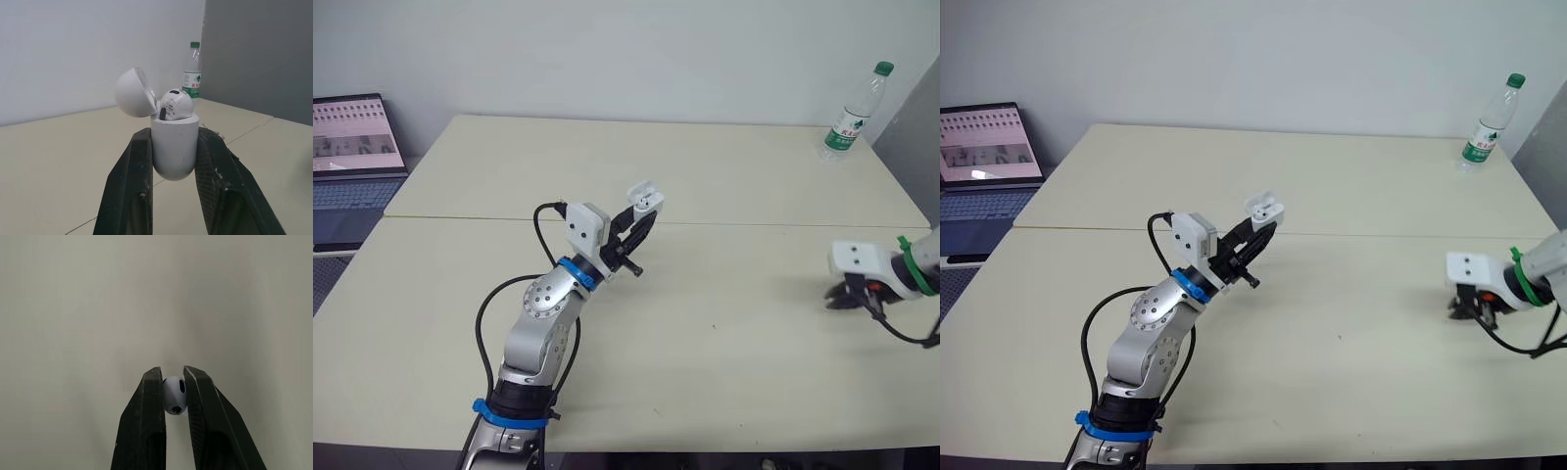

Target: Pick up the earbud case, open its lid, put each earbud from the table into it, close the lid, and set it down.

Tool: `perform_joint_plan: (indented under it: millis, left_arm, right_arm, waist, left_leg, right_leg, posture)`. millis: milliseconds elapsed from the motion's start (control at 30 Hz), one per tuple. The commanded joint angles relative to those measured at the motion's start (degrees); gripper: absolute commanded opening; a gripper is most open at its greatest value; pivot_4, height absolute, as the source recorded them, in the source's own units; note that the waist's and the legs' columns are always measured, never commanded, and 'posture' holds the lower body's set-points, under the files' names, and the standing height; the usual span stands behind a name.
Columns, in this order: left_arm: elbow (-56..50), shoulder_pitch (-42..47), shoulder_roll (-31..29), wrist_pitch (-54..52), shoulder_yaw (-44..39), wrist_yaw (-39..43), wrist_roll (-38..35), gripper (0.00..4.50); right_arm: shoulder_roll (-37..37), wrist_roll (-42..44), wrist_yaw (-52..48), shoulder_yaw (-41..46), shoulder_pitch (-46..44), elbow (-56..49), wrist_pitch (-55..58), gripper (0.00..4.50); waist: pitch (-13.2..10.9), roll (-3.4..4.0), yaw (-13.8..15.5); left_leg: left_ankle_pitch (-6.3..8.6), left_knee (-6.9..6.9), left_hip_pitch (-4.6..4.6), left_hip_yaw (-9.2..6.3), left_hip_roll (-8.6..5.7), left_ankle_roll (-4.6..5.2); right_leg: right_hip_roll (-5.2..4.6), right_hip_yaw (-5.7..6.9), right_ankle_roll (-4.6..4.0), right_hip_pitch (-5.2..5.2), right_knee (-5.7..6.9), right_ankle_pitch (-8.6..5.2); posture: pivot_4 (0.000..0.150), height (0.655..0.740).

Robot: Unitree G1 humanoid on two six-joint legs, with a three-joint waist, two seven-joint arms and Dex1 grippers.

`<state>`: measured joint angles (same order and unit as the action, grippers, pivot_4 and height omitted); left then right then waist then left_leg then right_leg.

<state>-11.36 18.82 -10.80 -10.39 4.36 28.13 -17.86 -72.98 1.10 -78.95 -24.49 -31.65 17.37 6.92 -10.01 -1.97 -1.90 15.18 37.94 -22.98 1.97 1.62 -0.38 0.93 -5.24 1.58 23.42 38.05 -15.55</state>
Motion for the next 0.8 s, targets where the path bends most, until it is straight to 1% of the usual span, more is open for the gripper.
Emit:
perform_joint_plan:
  millis: [33,167,367,433,533,667,800]
  left_arm:
    - [-3.1,-0.2,0.6,1.3,0.3,-0.5,0.2,0.8]
    - [-3.7,-0.9,0.6,1.3,0.0,-1.0,0.5,0.8]
    - [-4.0,-0.8,0.6,1.2,0.0,-1.4,0.7,0.8]
    - [-4.1,-0.9,0.6,1.1,0.0,-1.4,0.6,0.8]
    - [-4.3,-1.1,0.5,0.9,0.0,-1.3,0.5,0.8]
    - [-4.3,-1.1,0.5,0.8,0.1,-1.2,0.5,0.8]
    - [-4.2,-1.0,0.6,0.8,0.2,-1.1,0.5,0.8]
  right_arm:
    - [0.8,-4.3,0.0,1.3,0.9,5.1,-5.8,0.25]
    - [3.5,-5.9,0.6,3.0,1.0,9.6,-5.7,0.25]
    - [5.8,-9.2,2.3,4.2,1.4,15.5,-9.3,0.25]
    - [6.3,-9.4,2.3,5.0,1.7,16.3,-9.4,1.01]
    - [6.7,-9.0,1.8,6.2,2.2,16.2,-8.8,1.97]
    - [6.5,-9.1,0.8,7.3,2.7,15.6,-8.9,1.97]
    - [5.2,-7.6,-4.6,8.3,1.2,15.7,-8.6,1.97]
  waist:
    - [0.0,0.01,0.0]
    - [0.0,0.01,-0.1]
    - [0.0,-0.07,0.0]
    - [0.0,-0.09,0.0]
    - [0.0,-0.09,0.1]
    - [0.0,-0.08,0.2]
    - [0.0,-0.06,0.2]
  left_leg:
    - [0.0,0.01,0.01,0.02,-0.01,0.0]
    - [-0.01,0.07,0.1,0.05,0.0,-0.01]
    - [-0.01,0.26,0.18,0.04,-0.03,0.0]
    - [-0.01,0.41,0.18,0.05,-0.03,0.01]
    - [-0.01,0.63,0.17,0.05,-0.04,0.02]
    - [-0.01,0.71,0.15,-0.03,-0.03,0.02]
    - [0.0,0.71,0.15,-0.03,-0.05,0.03]
  right_leg:
    - [0.0,-0.03,0.0,0.0,0.01,0.0]
    - [0.0,-0.1,-0.01,-0.08,0.04,0.01]
    - [-0.02,-0.12,0.19,-0.3,-0.03,0.14]
    - [-0.02,-0.14,0.26,-0.38,-0.04,0.2]
    - [-0.03,-0.16,0.35,-0.47,-0.02,0.26]
    - [-0.03,-0.09,0.35,-0.5,0.0,0.26]
    - [-0.03,-0.11,0.35,-0.5,0.01,0.27]
  posture:
    - [0.15,0.74]
    - [0.15,0.74]
    - [0.15,0.74]
    - [0.15,0.74]
    - [0.15,0.74]
    - [0.15,0.74]
    - [0.15,0.74]
